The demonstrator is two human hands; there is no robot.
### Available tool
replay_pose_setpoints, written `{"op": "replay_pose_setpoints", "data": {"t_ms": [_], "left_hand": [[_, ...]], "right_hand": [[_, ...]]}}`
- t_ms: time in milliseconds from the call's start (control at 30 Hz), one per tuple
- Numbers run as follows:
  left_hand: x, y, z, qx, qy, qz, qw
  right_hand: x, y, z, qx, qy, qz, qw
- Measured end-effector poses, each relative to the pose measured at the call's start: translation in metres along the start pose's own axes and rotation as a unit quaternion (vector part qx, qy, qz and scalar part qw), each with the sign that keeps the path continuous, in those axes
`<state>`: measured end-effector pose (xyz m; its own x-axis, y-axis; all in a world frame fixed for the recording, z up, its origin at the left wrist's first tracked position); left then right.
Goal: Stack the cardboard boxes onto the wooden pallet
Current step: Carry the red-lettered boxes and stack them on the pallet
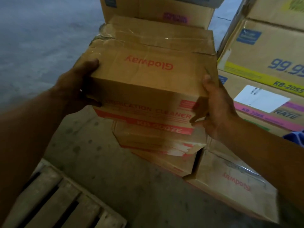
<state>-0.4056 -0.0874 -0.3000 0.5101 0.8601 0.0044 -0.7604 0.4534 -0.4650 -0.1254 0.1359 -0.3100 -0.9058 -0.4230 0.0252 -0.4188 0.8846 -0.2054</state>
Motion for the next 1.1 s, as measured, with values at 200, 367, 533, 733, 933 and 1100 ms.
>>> {"op": "replay_pose_setpoints", "data": {"t_ms": [200, 367, 533, 733, 933, 1100], "left_hand": [[-0.018, -0.014, -0.003, 0.032, 0.0, 0.008, 0.999], [-0.078, -0.036, -0.001, 0.074, -0.018, 0.033, 0.997], [-0.182, -0.075, -0.003, 0.093, -0.044, 0.116, 0.988], [-0.317, -0.15, -0.045, 0.108, -0.088, 0.241, 0.96], [-0.404, -0.235, -0.148, 0.071, -0.14, 0.353, 0.922], [-0.426, -0.285, -0.244, 0.027, -0.25, 0.36, 0.898]], "right_hand": [[0.008, -0.017, -0.013, -0.046, 0.013, -0.008, 0.999], [0.056, -0.039, -0.027, -0.081, -0.007, -0.071, 0.994], [0.155, -0.071, -0.034, -0.079, 0.029, -0.156, 0.984], [0.279, -0.14, -0.008, -0.086, 0.004, -0.257, 0.962], [0.351, -0.224, 0.062, -0.072, -0.055, -0.37, 0.925], [0.367, -0.276, 0.125, -0.039, -0.121, -0.436, 0.891]]}}
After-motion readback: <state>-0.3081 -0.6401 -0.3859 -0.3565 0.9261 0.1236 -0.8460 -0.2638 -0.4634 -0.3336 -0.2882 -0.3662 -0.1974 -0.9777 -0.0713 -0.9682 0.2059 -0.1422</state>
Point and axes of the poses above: each hand's wrist, its own y-axis towards the middle knuckle, its own x-axis out of the palm, z = x × y, the point moved 7 cm from there along y, towards the middle knuckle, and after that the axes turned 8 degrees about -x, right-handed, at the moved point
